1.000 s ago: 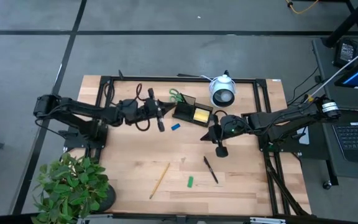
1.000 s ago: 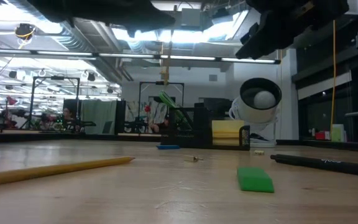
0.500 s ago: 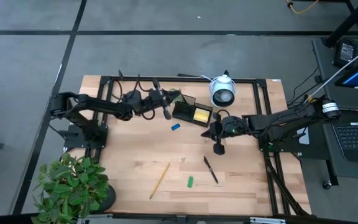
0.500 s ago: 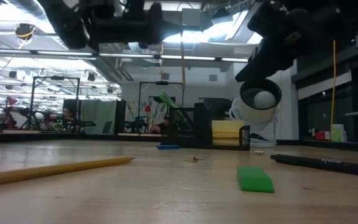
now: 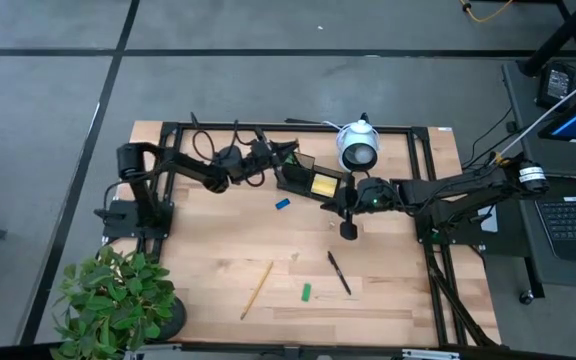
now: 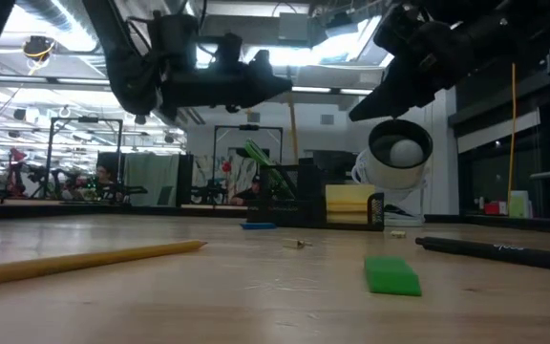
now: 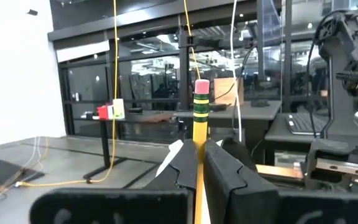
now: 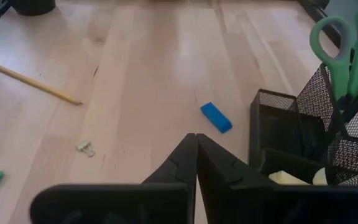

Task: Pick and place office supplies into organizer
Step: Put the yellow pencil into the black desk organizer

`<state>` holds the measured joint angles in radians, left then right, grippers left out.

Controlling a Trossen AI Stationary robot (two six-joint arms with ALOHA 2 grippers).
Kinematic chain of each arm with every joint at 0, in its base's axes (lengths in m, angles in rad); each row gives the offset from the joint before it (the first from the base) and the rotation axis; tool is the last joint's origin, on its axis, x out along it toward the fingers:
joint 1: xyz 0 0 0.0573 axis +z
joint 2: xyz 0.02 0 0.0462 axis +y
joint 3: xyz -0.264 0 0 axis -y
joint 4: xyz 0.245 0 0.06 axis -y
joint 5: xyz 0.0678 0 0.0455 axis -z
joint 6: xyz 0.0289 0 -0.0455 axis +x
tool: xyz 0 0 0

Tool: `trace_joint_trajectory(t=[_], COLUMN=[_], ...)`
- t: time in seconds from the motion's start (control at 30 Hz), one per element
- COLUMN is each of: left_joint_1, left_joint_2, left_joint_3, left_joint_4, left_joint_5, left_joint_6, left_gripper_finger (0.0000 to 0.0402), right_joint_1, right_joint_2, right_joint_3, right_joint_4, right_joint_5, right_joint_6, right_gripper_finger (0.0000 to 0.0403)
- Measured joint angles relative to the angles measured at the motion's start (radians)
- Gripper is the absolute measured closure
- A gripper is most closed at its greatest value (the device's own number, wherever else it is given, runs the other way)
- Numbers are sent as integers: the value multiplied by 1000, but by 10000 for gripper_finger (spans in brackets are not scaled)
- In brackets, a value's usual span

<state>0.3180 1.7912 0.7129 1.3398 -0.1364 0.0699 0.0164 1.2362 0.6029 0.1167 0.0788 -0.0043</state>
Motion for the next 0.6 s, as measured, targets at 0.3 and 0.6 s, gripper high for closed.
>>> trace_joint_trajectory(t=[0.3,0.6], left_joint_1=[1,1], left_joint_2=[68,91], left_joint_3=[10,10], left_joint_4=[41,47], left_joint_5=[-29,-33], left_joint_6=[-77,-112], left_gripper_finger=[398,397], right_joint_1=[-1,-1], right_joint_2=[0,0], right_joint_3=[0,0], right_joint_4=[32,37], right_joint_5=[0,0], right_joint_6=[-28,-28], right_gripper_finger=[392,391])
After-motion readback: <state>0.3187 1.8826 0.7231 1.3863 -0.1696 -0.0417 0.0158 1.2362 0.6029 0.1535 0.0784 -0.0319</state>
